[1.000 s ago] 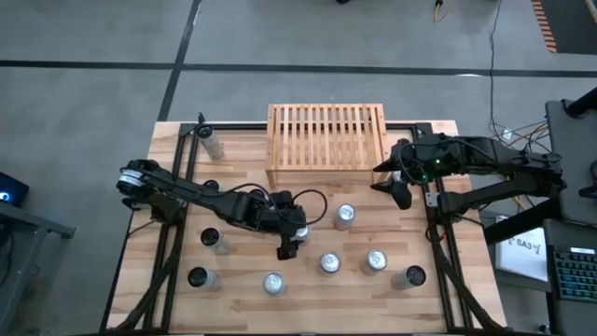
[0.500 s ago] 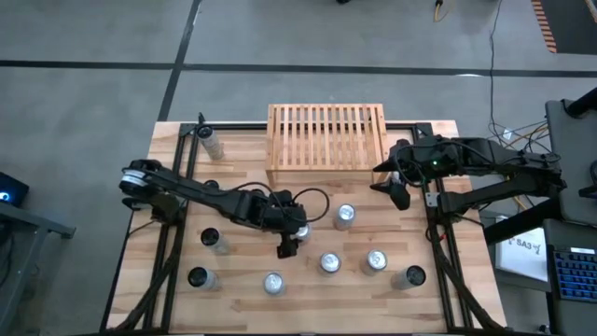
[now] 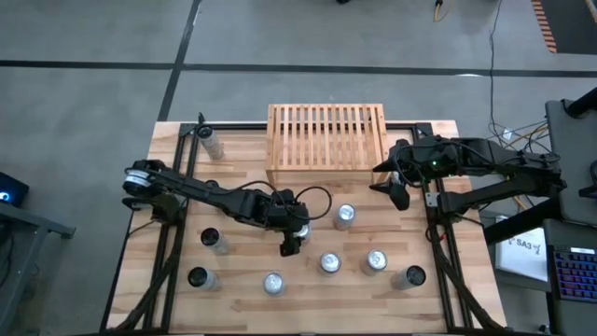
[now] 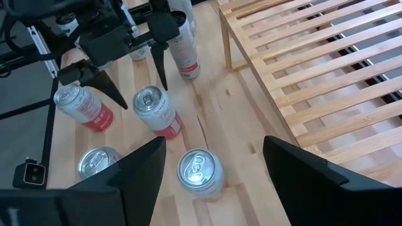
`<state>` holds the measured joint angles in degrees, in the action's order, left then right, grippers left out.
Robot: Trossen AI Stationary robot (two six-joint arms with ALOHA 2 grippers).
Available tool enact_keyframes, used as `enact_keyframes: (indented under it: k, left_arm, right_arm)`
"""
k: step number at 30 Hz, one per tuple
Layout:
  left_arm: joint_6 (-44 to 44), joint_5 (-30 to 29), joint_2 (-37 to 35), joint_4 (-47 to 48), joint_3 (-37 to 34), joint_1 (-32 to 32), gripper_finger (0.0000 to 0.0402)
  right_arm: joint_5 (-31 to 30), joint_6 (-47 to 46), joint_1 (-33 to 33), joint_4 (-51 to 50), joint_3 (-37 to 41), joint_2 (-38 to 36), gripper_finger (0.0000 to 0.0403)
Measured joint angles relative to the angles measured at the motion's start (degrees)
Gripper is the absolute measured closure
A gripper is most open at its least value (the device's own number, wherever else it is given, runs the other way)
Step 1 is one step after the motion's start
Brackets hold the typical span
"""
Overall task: Place canned beverage on shelf
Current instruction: Put the top pink and white soda can on the shelf
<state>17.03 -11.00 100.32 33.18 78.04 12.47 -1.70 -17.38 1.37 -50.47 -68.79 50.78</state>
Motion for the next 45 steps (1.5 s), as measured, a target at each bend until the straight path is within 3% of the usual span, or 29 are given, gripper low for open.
enact_keyframes:
  k: [23,31,36,45]
  left_arm:
    - [0.63,3.16,4.26,-2.02,0.04,-0.22,0.0059]
    - [2.13,3.18,4.45,-2.74,0.04,-0.22,0.0118]
    - [4.05,3.19,3.96,-2.68,0.06,-0.24,0.0123]
    - [-4.25,2.39,3.49,12.57,14.28,-0.58,0.0123]
  right_arm:
    - [-0.01,-0.25,0.02,0.01,1.05,0.22,0.0142]
    - [-0.01,-2.16,0.02,0.01,1.09,0.22,0.0142]
    - [0.00,-3.60,0.02,0.01,1.09,0.26,0.0142]
    - [0.04,-8.09,0.02,0.20,-0.32,0.28,0.0142]
